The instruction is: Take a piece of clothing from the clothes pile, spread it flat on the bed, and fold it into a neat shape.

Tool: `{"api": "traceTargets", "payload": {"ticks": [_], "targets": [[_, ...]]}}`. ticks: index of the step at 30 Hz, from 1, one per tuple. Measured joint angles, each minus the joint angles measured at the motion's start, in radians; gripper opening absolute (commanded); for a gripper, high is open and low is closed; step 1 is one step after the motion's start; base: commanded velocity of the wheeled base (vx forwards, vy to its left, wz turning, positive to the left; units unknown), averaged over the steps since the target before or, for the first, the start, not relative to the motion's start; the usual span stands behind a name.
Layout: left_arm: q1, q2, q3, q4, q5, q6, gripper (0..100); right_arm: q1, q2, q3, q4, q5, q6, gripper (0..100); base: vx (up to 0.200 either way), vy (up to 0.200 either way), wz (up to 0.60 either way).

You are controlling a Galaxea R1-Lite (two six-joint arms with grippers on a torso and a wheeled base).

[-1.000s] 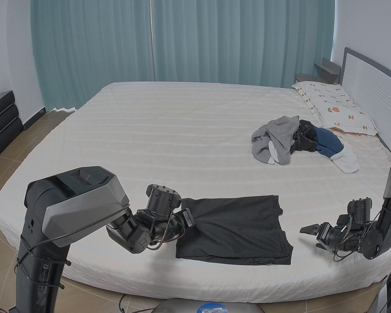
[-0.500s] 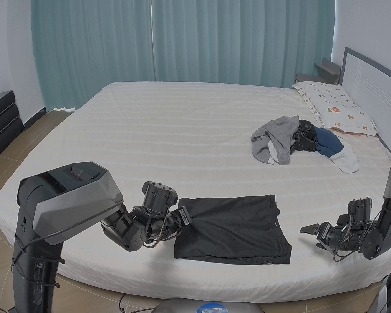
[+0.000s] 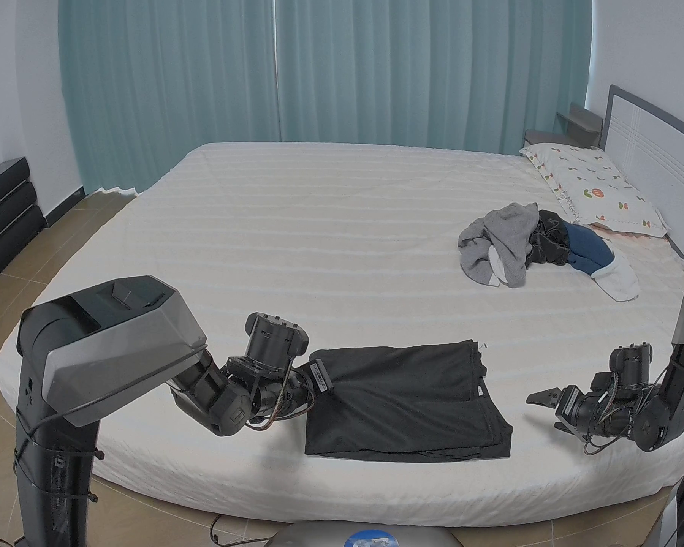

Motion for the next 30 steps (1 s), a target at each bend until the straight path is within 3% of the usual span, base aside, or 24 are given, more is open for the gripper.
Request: {"api": "traceTargets", "payload": {"ticks": [7, 30], "targets": [[0.013, -0.008, 0.019, -0.001, 0.002, -0.05, 0, 0.001, 0.001, 0.0, 0.0, 0.0, 0.0, 100, 0.0, 0.2, 0.0], [0.045, -0.031, 0.058, -0.003, 0.001, -0.053, 0, -0.005, 0.0, -0.01, 0.0, 0.0, 0.019, 100, 0.0, 0.2, 0.0]]}}
